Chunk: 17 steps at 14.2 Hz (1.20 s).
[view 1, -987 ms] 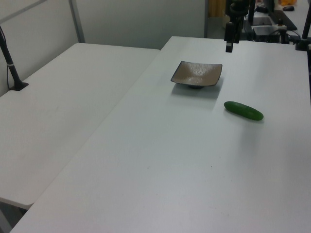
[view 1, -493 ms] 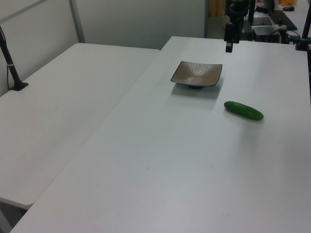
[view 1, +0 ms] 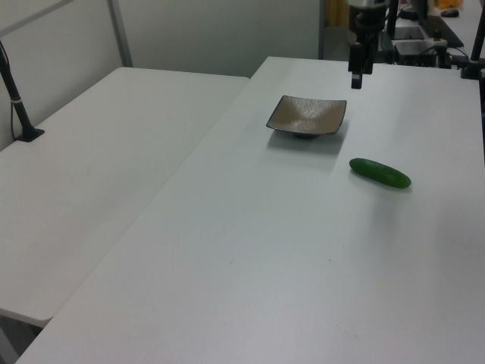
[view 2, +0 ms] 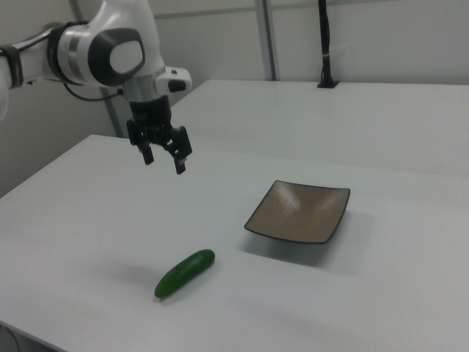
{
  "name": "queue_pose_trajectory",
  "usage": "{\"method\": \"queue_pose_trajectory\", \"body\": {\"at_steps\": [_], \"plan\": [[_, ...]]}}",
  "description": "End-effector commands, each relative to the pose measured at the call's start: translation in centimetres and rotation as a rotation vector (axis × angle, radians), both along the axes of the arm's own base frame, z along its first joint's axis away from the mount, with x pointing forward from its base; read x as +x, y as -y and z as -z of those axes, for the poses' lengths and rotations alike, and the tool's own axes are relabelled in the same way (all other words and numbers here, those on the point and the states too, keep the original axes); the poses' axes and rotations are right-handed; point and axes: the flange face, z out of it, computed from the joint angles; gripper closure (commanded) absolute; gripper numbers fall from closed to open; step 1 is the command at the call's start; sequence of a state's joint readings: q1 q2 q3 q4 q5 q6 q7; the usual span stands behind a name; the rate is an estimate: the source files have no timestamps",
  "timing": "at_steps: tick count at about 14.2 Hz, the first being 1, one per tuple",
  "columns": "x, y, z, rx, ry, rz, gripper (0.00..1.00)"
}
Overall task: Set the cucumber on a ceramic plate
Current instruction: 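Move the open gripper down over the green cucumber, then close the gripper on the cucumber's middle and lift it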
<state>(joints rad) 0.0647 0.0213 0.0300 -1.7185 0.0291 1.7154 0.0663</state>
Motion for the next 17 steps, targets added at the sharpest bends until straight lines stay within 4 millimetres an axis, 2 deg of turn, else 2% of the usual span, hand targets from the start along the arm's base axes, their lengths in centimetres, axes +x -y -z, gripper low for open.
{"method": "queue_pose_trajectory", "body": {"at_steps": [1,3,6,7,11,14,16,17], "plan": [[0.0,-2.2,3.4,0.017,-0.005,0.017,0.00],[0.7,-2.5,4.6,0.021,0.027,0.075,0.00],[1.9,-2.8,8.4,0.018,-0.001,0.136,0.00],[1.8,-2.7,9.0,0.014,-0.012,0.143,0.00],[0.1,-1.3,12.6,-0.011,-0.107,0.246,0.00],[-1.6,0.7,17.0,-0.035,-0.187,0.346,0.00],[-1.9,1.7,18.4,-0.032,-0.184,0.359,0.00],[-2.2,2.1,20.0,-0.040,-0.199,0.358,0.00]]}}
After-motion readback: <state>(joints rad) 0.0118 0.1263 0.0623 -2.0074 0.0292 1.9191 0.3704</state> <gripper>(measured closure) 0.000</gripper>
